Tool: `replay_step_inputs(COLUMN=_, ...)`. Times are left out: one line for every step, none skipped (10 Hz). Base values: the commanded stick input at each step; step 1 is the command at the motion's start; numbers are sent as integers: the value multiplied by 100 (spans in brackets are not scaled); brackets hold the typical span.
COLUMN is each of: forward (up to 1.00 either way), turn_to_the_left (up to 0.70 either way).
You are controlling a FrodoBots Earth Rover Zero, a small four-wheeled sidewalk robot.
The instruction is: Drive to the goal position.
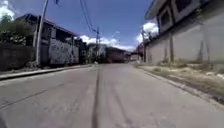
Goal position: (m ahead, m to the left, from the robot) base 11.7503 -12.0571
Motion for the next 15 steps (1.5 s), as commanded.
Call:
replay_step_inputs(forward=100, turn_to_the_left=-23)
replay_step_inputs(forward=100, turn_to_the_left=0)
replay_step_inputs(forward=100, turn_to_the_left=0)
replay_step_inputs(forward=100, turn_to_the_left=0)
replay_step_inputs(forward=100, turn_to_the_left=-1)
replay_step_inputs(forward=100, turn_to_the_left=-16)
replay_step_inputs(forward=100, turn_to_the_left=-40)
replay_step_inputs(forward=100, turn_to_the_left=-18)
replay_step_inputs(forward=100, turn_to_the_left=0)
replay_step_inputs(forward=100, turn_to_the_left=-8)
replay_step_inputs(forward=100, turn_to_the_left=-21)
replay_step_inputs(forward=100, turn_to_the_left=-23)
replay_step_inputs(forward=100, turn_to_the_left=-9)
replay_step_inputs(forward=100, turn_to_the_left=-20)
replay_step_inputs(forward=100, turn_to_the_left=-12)
